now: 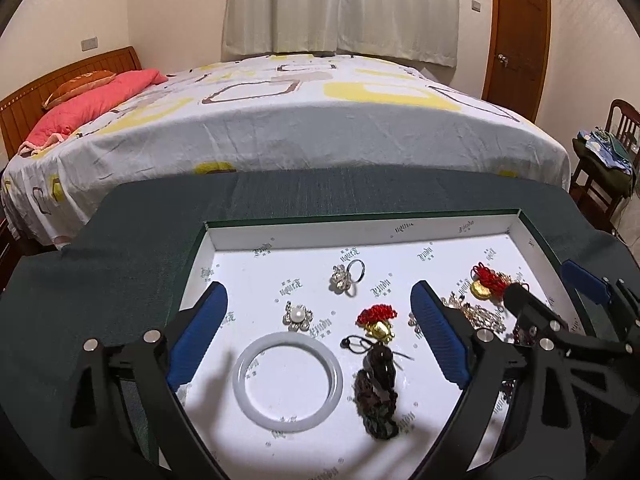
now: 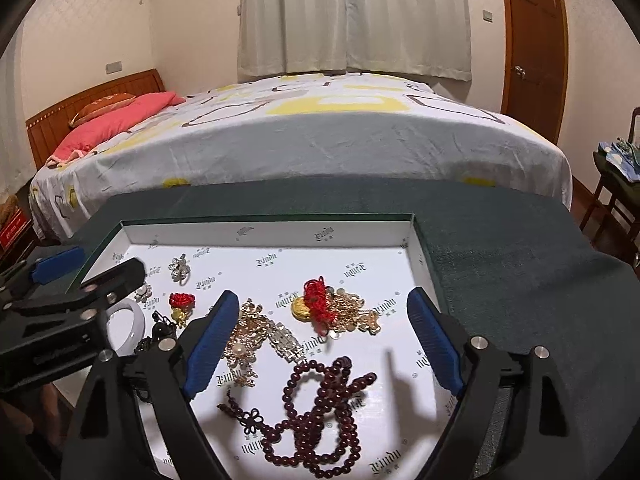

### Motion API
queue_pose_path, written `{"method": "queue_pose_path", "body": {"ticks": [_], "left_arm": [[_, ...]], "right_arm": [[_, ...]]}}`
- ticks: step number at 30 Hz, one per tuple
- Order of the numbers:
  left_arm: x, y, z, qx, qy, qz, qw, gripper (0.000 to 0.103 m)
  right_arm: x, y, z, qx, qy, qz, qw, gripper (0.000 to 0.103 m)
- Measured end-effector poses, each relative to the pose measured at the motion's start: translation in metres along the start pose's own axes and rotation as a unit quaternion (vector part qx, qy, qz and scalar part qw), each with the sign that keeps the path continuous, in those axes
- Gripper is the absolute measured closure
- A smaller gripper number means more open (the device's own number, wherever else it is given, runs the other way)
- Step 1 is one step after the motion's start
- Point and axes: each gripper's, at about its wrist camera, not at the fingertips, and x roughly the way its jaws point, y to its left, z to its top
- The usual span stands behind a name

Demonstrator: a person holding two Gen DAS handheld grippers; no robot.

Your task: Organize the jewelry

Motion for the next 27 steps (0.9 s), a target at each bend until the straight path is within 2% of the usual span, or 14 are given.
{"method": "queue_pose_path", "body": {"ticks": [6, 14, 18, 27], "left_arm": [[-0.023, 0.000, -0.016, 0.001, -0.003, 0.009, 1.0000, 0.012], [-0.069, 0.001, -0.046, -0.011, -0.003, 0.022, 0.9997, 0.008], [-0.111, -0.001, -0.060, -0.013, -0.011, 0.020, 0.9996, 0.008], [-0.240, -0.004, -0.082, -0.030, -0.064, 0.021, 0.9973, 0.004]], "right_arm": [[-0.018, -0.002, -0.007, 0.000, -0.001, 0.002, 1.000, 0.020], [-0.066, -0.008, -0.026, 0.002, -0.003, -0.001, 1.000, 0.020], [-0.107, -0.011, -0.035, -0.003, -0.014, 0.001, 1.000, 0.020], [-0.219, -0.021, -0.055, -0.013, -0.045, 0.010, 0.999, 0.020]]}}
